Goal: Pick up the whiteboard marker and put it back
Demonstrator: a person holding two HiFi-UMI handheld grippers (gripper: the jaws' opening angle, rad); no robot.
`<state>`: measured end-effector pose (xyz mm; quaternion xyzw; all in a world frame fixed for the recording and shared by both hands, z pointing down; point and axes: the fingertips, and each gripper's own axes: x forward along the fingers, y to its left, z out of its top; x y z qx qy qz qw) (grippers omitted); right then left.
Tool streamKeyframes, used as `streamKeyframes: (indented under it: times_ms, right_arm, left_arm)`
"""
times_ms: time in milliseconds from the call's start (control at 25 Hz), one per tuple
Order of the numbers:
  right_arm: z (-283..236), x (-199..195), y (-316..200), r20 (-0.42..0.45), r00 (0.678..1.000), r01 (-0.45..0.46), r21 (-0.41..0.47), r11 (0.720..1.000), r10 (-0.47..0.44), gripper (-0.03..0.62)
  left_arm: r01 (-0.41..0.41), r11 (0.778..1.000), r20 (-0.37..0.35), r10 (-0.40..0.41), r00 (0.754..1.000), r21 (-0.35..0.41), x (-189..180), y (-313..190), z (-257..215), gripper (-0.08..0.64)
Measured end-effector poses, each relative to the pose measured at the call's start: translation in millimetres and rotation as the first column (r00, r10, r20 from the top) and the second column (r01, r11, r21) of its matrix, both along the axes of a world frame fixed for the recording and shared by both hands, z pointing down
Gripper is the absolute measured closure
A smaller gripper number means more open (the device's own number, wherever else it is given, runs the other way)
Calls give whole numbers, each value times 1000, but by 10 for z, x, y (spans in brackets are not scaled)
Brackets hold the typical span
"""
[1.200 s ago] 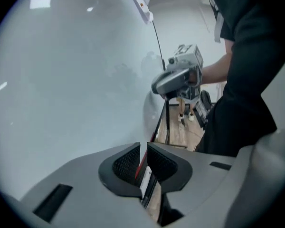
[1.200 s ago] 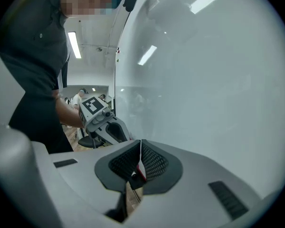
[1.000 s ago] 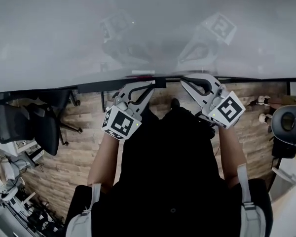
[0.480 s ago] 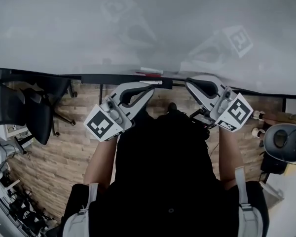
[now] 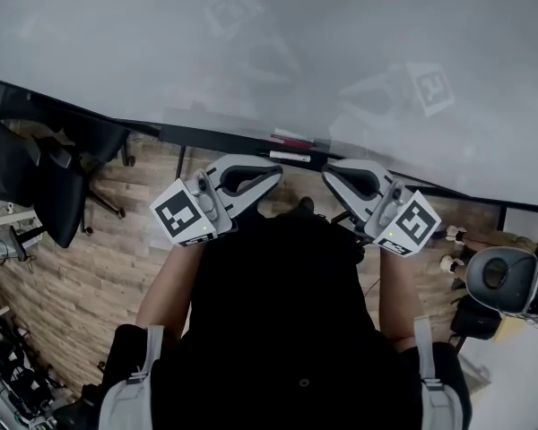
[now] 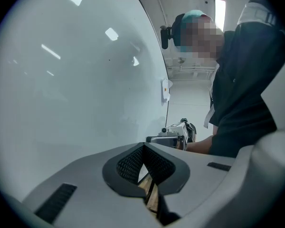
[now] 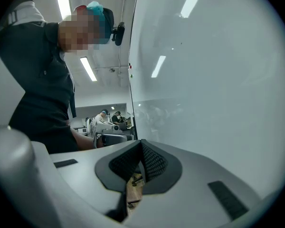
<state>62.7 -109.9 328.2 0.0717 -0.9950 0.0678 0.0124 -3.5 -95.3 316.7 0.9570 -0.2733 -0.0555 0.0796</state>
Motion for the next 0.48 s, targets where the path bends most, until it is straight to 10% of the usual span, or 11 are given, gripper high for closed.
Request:
streamKeyframes:
  times_ms: [480]
  right_arm:
    - [282,-245,-210,-93,978,-193,-41,980,189,575]
  left_arm:
    - [-193,981,214,190,958,-8,-353,-75,363,548]
